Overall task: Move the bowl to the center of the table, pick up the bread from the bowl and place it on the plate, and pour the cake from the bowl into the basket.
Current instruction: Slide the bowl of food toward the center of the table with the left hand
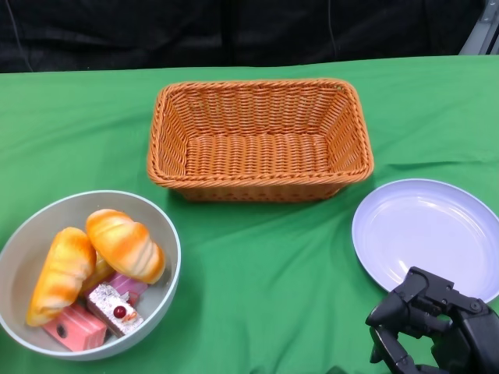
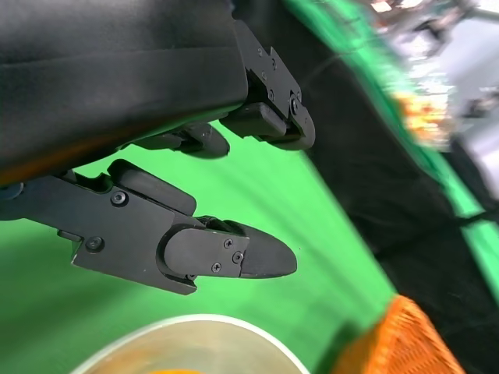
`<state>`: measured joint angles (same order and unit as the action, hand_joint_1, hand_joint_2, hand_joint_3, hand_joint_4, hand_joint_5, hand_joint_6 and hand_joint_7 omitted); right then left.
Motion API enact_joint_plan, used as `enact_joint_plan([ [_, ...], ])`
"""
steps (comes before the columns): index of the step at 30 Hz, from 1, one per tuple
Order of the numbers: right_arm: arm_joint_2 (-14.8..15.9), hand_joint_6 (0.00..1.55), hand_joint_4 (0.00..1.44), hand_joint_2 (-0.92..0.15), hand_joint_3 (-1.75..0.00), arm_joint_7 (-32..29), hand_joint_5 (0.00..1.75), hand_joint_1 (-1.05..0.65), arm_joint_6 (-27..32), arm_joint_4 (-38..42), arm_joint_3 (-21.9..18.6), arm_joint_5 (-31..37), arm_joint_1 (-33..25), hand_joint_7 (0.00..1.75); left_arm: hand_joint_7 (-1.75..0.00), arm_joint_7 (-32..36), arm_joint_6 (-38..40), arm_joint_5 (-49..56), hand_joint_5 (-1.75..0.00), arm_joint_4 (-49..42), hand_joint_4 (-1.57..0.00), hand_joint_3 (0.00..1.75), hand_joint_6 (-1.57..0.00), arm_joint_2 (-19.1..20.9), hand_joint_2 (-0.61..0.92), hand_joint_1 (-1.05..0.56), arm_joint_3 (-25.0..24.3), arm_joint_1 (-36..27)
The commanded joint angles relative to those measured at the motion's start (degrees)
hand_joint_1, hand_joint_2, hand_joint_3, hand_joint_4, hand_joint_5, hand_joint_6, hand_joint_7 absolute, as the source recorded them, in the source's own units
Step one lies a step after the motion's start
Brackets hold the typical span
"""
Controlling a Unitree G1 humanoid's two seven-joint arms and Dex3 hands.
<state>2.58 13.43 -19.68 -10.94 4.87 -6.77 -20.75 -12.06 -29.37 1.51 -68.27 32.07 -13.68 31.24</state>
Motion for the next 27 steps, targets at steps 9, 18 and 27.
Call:
enact_joint_plan([
  [9, 0.12, 0.73, 0.76, -0.57, -0.87, -0.11, 1.58, -0.19, -0.40, -0.63, 0.11, -0.43, -0.57, 1.29, 0.00, -5.15, 18.01, -5.70, 0.00, -5.28, -0.02, 0.56, -0.06, -0.15, 0.92, -0.63, -3.12, 3.88],
  [18, 0.06, 0.72, 0.75, -0.58, -0.86, -0.43, 1.58, -0.19, -0.70, -0.38, 0.23, 0.06, -0.33, 1.29, 0.00, -9.24, 28.43, -5.18, 0.00, -5.09, 0.00, 0.65, -0.01, -0.29, 0.92, -0.69, -1.95, 5.65],
  [27, -0.10, 0.73, 0.76, -0.57, -0.86, -0.86, 1.57, -0.19, -1.09, -0.33, 0.24, 0.58, -0.26, 1.28, 0.00, -19.60, 37.98, -7.20, 0.00, -3.65, 0.00, 0.65, 0.00, 0.15, 0.92, -0.65, -1.79, 8.08],
])
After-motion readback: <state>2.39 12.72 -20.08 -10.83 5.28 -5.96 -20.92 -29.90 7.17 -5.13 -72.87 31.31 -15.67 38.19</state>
